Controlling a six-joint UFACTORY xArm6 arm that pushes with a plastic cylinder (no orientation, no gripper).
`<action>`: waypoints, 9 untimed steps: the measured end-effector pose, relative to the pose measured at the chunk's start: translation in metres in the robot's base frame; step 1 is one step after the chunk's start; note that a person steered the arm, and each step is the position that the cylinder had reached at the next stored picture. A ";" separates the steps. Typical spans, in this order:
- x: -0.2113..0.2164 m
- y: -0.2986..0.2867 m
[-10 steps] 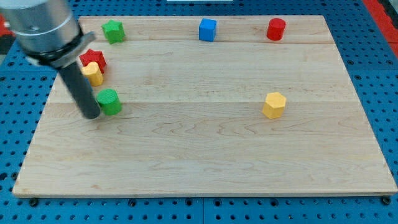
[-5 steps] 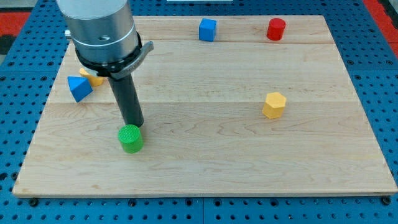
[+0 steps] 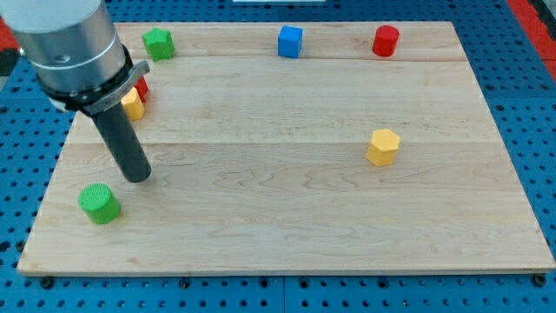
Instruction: Move the green circle vertically below the triangle
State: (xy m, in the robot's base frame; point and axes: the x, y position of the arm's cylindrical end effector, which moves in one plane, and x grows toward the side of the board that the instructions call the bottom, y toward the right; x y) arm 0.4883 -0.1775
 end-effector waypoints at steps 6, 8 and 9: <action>-0.006 -0.007; -0.030 -0.054; -0.056 -0.092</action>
State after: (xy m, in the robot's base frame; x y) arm 0.4319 -0.2691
